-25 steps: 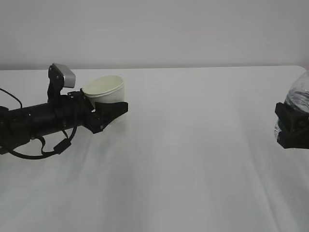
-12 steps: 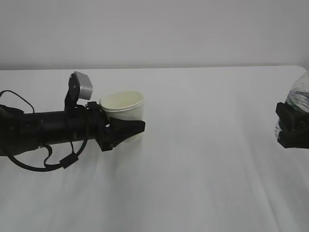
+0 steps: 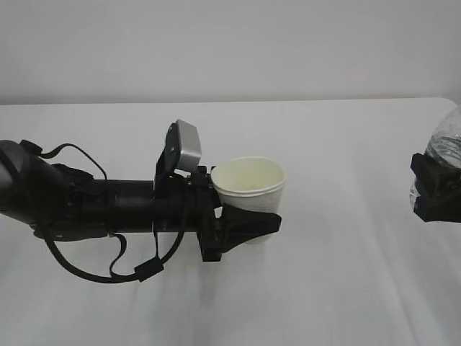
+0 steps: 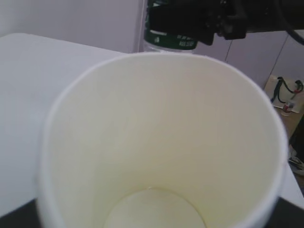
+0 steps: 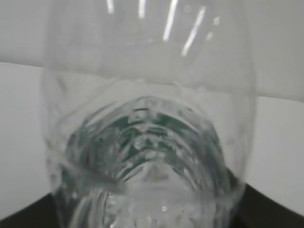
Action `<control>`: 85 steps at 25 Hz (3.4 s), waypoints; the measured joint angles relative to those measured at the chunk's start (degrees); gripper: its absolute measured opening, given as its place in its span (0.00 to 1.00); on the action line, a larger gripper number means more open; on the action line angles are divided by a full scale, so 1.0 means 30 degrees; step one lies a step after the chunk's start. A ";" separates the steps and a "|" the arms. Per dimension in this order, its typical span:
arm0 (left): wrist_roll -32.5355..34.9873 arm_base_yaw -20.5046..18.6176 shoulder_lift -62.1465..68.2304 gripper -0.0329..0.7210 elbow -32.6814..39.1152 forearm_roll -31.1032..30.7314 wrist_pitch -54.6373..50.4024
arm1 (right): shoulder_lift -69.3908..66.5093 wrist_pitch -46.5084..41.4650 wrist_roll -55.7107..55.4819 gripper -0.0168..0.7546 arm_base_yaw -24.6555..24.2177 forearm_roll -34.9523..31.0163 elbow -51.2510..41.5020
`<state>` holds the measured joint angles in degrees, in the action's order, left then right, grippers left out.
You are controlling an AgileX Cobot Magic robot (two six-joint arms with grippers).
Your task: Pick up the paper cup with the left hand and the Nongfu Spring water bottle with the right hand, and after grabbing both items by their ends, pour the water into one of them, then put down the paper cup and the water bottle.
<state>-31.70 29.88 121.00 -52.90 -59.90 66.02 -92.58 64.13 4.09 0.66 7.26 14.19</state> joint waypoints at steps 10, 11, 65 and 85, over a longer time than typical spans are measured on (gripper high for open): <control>-0.0660 0.1305 0.0000 0.66 -0.0999 0.0037 -0.0138 | 0.1581 -0.1522 -0.0627 0.54 0.0000 0.0206 -0.1013; -0.0833 0.1353 0.0000 0.66 -0.0999 0.0037 -0.0188 | 0.2049 -0.2142 -0.0666 0.54 0.0000 0.0307 -0.1056; -0.1349 0.4597 0.0000 0.66 -0.3310 -0.0404 -0.4111 | 0.7772 -1.2550 0.4962 0.54 0.0000 0.5830 0.1313; 0.1320 0.4729 0.0969 0.66 -0.3310 0.1019 -0.1786 | 0.7772 -1.1994 0.9227 0.54 0.0000 0.5870 0.1313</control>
<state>-27.74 44.06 123.91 -62.83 -56.85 60.66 -69.27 28.15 31.77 0.66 24.87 18.12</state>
